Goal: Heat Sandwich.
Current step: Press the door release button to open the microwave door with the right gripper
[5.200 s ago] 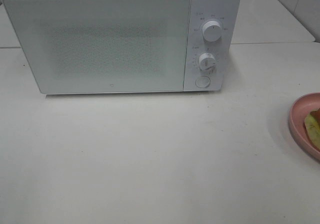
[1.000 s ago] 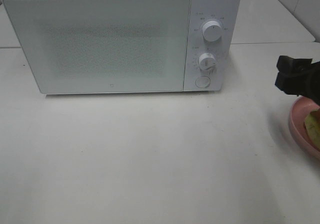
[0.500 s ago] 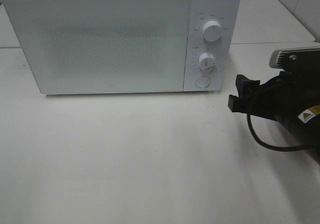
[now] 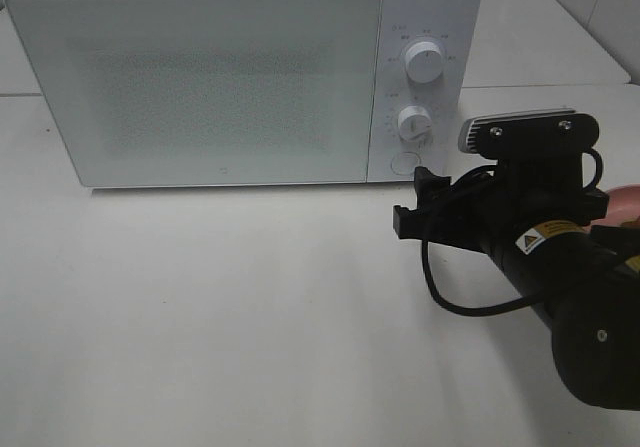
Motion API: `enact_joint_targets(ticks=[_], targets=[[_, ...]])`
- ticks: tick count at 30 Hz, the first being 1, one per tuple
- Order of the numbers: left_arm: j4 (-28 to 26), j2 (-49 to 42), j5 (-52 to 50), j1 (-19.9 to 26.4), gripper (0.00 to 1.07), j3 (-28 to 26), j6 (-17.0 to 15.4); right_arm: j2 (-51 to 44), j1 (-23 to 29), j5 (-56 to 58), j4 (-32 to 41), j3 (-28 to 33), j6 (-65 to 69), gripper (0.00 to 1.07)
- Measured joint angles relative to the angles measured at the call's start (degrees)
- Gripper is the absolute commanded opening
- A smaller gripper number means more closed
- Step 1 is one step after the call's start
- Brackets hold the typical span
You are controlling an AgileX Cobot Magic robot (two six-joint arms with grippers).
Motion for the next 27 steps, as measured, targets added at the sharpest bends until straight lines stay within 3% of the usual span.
enact_joint_targets(ticks=[12,27], targets=[[0.00,0.00,0.00,0.00,1.00,0.00,0.00,0.46,0.63,1.49,0.63,-0.17,4.30,0.75],[0.00,0.00,0.00,0.00,1.00,0.00,0.00,0.46,0.63,2.29,1.03,-0.17,40.91,0.75]])
